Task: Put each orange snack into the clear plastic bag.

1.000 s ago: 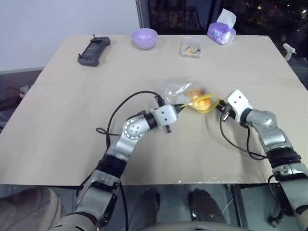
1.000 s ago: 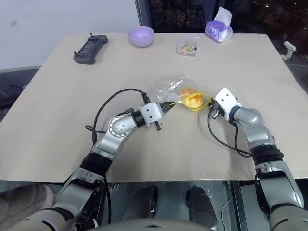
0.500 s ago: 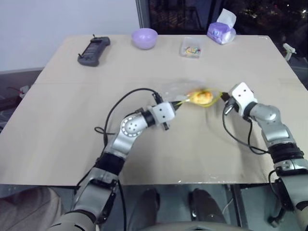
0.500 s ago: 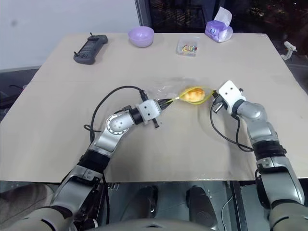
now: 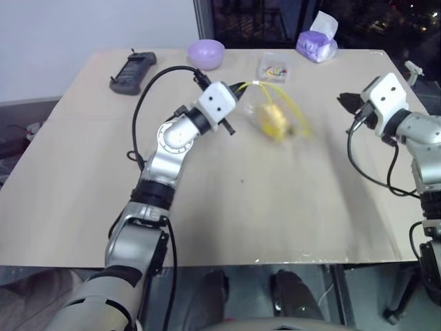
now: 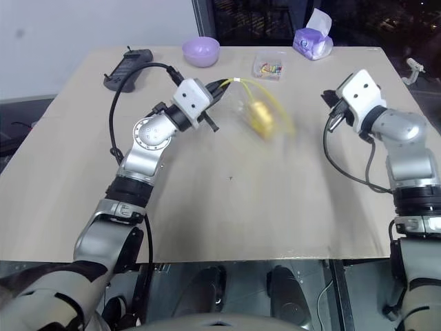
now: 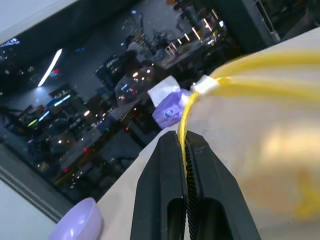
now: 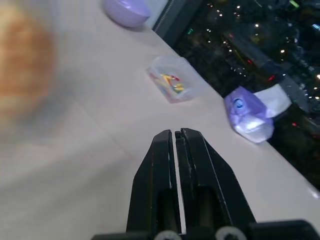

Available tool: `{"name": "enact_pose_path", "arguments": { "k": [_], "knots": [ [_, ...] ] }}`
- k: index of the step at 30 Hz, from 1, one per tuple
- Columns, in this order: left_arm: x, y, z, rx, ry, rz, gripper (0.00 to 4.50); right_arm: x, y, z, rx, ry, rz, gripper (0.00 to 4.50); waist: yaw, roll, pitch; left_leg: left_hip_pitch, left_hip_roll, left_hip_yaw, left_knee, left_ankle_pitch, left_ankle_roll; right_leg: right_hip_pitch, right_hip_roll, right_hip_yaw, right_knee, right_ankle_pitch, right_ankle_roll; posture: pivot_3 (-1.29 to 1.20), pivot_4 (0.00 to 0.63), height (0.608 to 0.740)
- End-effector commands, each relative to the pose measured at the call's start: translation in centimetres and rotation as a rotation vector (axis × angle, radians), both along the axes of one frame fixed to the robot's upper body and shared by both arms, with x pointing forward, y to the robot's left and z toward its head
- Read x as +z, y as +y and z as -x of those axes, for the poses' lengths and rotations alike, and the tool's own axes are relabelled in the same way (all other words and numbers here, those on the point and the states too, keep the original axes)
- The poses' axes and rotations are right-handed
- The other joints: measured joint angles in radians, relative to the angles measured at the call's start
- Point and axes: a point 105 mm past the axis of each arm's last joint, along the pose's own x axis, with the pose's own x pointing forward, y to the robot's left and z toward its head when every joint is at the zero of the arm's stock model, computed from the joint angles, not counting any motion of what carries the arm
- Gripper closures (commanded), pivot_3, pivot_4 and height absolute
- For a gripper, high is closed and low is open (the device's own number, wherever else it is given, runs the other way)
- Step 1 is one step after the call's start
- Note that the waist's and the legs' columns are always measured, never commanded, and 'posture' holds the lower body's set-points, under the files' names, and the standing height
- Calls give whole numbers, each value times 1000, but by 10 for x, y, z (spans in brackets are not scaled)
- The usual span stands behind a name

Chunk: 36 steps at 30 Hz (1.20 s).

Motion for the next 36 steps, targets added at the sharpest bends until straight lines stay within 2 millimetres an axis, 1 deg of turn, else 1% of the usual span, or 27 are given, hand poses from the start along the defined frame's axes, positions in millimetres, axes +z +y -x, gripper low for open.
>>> {"name": "enact_pose_path", "arguments": {
  "k": [1, 4, 7, 8, 11, 13, 14, 15, 16, 19, 22, 28, 34, 35, 36],
  "knots": [
    [20, -1, 4, -15, -75, 21, 4500, 36, 7, 10, 30, -101, 8, 4358, 1, 0, 0, 0, 0, 0, 0, 0, 0, 0, 0, 0, 0, 0, 0, 0, 150, 740],
    [8, -5, 6, -32, -46, 12, 4500, 33, 10, 13, 51, -72, 3, 4358, 2, 0, 0, 0, 0, 0, 0, 0, 0, 0, 0, 0, 0, 0, 0, 0, 150, 740],
    [0, -7, 8, -43, -22, 19, 4500, 28, 17, 21, 105, -14, -33, 4358, 3, 0, 0, 0, 0, 0, 0, 0, 0, 0, 0, 0, 0, 0, 0, 0, 150, 740],
    [-1, -6, 8, -43, -16, 27, 4500, 28, 21, 24, 126, 0, -52, 4358, 3, 0, 0, 0, 0, 0, 0, 0, 0, 0, 0, 0, 0, 0, 0, 0, 150, 740],
    [-1, -5, 8, -40, -10, 37, 4500, 25, 41, 38, 235, 92, -147, 4358, 3, 0, 0, -1, 0, 0, 0, 0, 0, 0, 0, 0, 0, 0, 0, 0, 150, 740],
    [-1, -5, 8, -37, -11, 31, 4500, 17, 54, 48, 304, 170, -185, 3836, 2, 0, 0, -1, 0, -1, 0, 0, 0, 0, 0, 0, 0, 0, 0, 0, 150, 740],
    [-2, -5, 8, -36, -12, 24, 4500, 10, 57, 49, 311, 201, -195, 3552, 2, 0, 0, 0, 0, -1, 0, 0, 0, 0, 0, 0, 0, 0, 0, 0, 150, 740],
    [-2, -5, 8, -35, -12, 20, 4500, 6, 59, 49, 309, 220, -201, 2962, 2, 0, 0, 0, 0, -1, 0, 0, 0, 0, 0, -1, 0, 0, 0, 0, 150, 740],
    [-2, -4, 8, -35, -12, 17, 4500, -1, 60, 45, 287, 247, -235, 2634, 3, 0, 0, 0, 0, -1, 0, 0, 0, 0, 0, -1, 0, 0, 0, 0, 150, 740],
    [-3, -4, 8, -34, -9, 15, 4500, -22, 65, 44, 276, 329, -274, 1272, 3, 0, 0, 0, 0, -1, 1, 0, 0, 0, 0, -1, 1, 0, 0, 0, 150, 740],
    [-3, -3, 8, -32, -8, 15, 4500, -39, 70, 45, 272, 396, -279, 1272, 3, 0, 0, 0, 0, -1, 1, 0, 0, 0, 0, -1, 1, 0, 0, 0, 150, 740],
    [-3, -3, 7, -30, -8, 14, 4500, -60, 78, 43, 272, 485, -329, 1272, 2, 0, 0, 0, 0, -1, 1, 0, 0, 0, 0, -1, 1, 0, 0, 0, 150, 740],
    [-4, -3, 8, -30, -8, 15, 4500, -66, 85, 42, 289, 516, -368, 1272, 2, 0, 0, 0, 0, -1, 1, 0, 0, 0, 0, -1, 1, 0, 0, 0, 150, 740],
    [-4, -3, 8, -30, -8, 15, 4500, -65, 85, 41, 285, 507, -367, 1272, 2, 0, 0, 0, 0, -1, 1, 0, 0, 0, 0, -1, 1, 0, 0, 0, 150, 740],
    [-4, -4, 8, -31, -8, 15, 4500, -60, 86, 38, 277, 467, -353, 1272, 2, 0, 0, 0, 0, -1, 1, 0, 0, 0, 0, -1, 1, 0, 0, 0, 150, 740]
  ]
}}
